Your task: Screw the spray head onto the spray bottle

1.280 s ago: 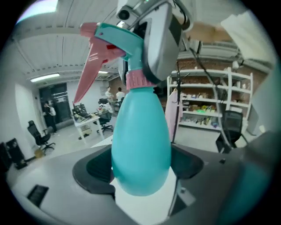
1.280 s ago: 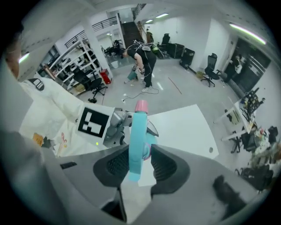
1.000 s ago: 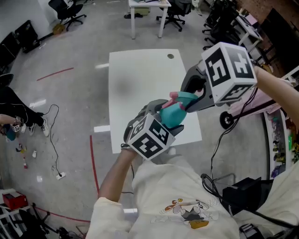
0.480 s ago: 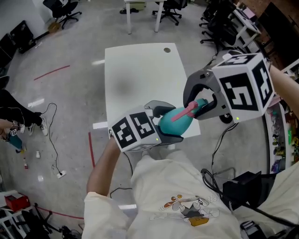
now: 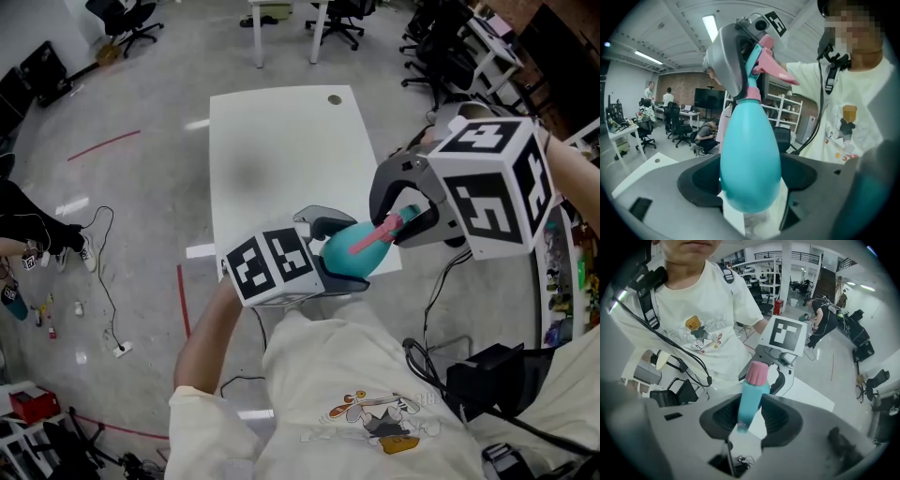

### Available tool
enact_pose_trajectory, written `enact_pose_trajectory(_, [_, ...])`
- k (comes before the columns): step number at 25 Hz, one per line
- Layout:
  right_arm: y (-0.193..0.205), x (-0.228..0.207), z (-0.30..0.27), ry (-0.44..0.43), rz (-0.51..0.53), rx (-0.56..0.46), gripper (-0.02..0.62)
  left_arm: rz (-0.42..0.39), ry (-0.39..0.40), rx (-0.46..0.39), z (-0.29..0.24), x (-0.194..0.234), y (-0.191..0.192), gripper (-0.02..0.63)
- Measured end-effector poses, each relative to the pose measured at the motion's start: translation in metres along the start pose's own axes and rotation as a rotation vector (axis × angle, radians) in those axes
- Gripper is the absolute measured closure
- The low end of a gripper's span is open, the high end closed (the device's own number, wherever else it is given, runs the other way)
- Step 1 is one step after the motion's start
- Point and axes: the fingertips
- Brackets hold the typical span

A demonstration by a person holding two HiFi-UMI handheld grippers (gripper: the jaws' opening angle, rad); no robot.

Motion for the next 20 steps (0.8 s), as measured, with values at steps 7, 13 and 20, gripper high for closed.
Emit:
enact_pose_trajectory(7, [0.016, -0.016, -0.002, 0.064, -0.202, 0.055, 0.465, 0.054, -0.303, -0.004, 0.011, 0.024, 0.001, 0.212])
enact_pose_trajectory(13, [0.053, -0.043, -0.015, 0.189, -0.509, 0.138, 0.465, 0.034, -0.676, 0.038, 0.028, 0.059, 0.005, 0.212])
enact_pose_trajectory(20, [0.050, -0.054, -0.014, 0.196, -0.798, 0.076, 0.465, -0.053, -0.891, 0.013, 0.035, 0.076, 0.007, 0.213])
Point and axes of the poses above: the fingertips, and each gripper's own axes: z backward along the fingers, x to its left, y out of its underside, and after that the axes turned 10 degrees about y, right-handed
